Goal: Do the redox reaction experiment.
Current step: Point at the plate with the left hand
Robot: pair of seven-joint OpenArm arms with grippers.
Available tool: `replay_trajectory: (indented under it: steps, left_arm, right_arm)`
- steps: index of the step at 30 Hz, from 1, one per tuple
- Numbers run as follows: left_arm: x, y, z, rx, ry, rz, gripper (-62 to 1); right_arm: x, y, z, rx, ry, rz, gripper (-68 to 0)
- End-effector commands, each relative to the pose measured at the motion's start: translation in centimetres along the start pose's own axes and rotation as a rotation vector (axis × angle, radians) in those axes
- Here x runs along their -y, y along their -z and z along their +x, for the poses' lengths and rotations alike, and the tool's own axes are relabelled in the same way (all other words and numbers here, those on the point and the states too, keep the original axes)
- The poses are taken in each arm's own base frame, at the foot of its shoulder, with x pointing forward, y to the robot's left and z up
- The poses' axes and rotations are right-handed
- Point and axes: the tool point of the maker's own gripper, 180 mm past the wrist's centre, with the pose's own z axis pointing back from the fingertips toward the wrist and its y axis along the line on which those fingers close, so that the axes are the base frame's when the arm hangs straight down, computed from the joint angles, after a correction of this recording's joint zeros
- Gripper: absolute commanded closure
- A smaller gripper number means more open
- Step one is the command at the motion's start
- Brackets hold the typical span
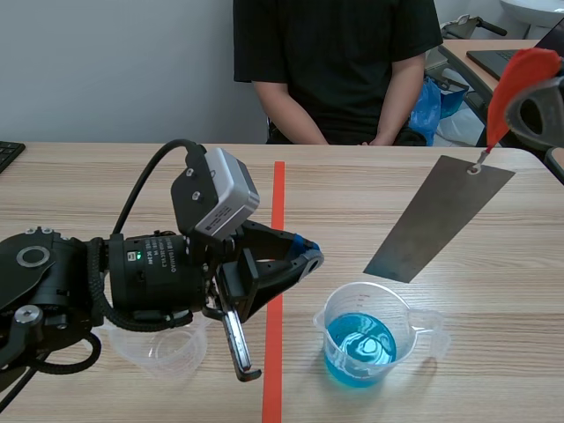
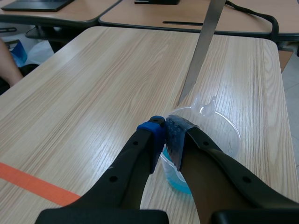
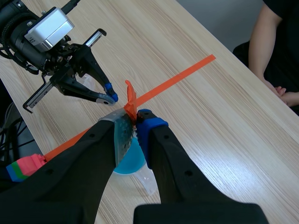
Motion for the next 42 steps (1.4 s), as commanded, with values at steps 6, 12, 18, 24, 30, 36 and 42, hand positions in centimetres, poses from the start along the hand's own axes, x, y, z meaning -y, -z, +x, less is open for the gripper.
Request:
replay_trajectory:
  steps: [6, 12, 18, 24, 30, 36, 42]
  left_arm:
    - [-0.1, 0.0, 1.4, 0.044, 0.008, 0.001, -4.6]
    - [-0.1, 0.0, 1.4, 0.044, 0.008, 0.001, -4.7]
    - [-0.1, 0.0, 1.3, 0.044, 0.008, 0.001, -4.7]
    - [-0.2, -0.1, 1.2, 0.038, 0.01, 0.0, -4.6]
    - [-1.2, -1.2, 1.4, 0.055, -0.018, 0.028, -4.6]
    - [-2.9, -3.0, 1.1, 0.037, -0.019, 0.069, -4.6]
    - [-4.3, -5.8, 2.5, 0.038, 0.023, 0.14, -4.6]
  right_arm:
    - [-0.1, -0.1, 0.5, 0.011, -0.03, 0.007, -1.5]
    - [-0.1, -0.1, 0.5, 0.011, -0.03, 0.007, -1.5]
    - [-0.1, -0.1, 0.5, 0.011, -0.03, 0.007, -1.5]
    - [-0.1, -0.1, 0.5, 0.011, -0.03, 0.007, -1.5]
    - [-0.1, -0.1, 0.5, 0.011, -0.03, 0.007, -1.5]
    - [-0.1, -0.1, 0.5, 0.011, -0.03, 0.007, -1.5]
    - [-0.1, -0.1, 0.5, 0.011, -0.03, 0.007, -1.5]
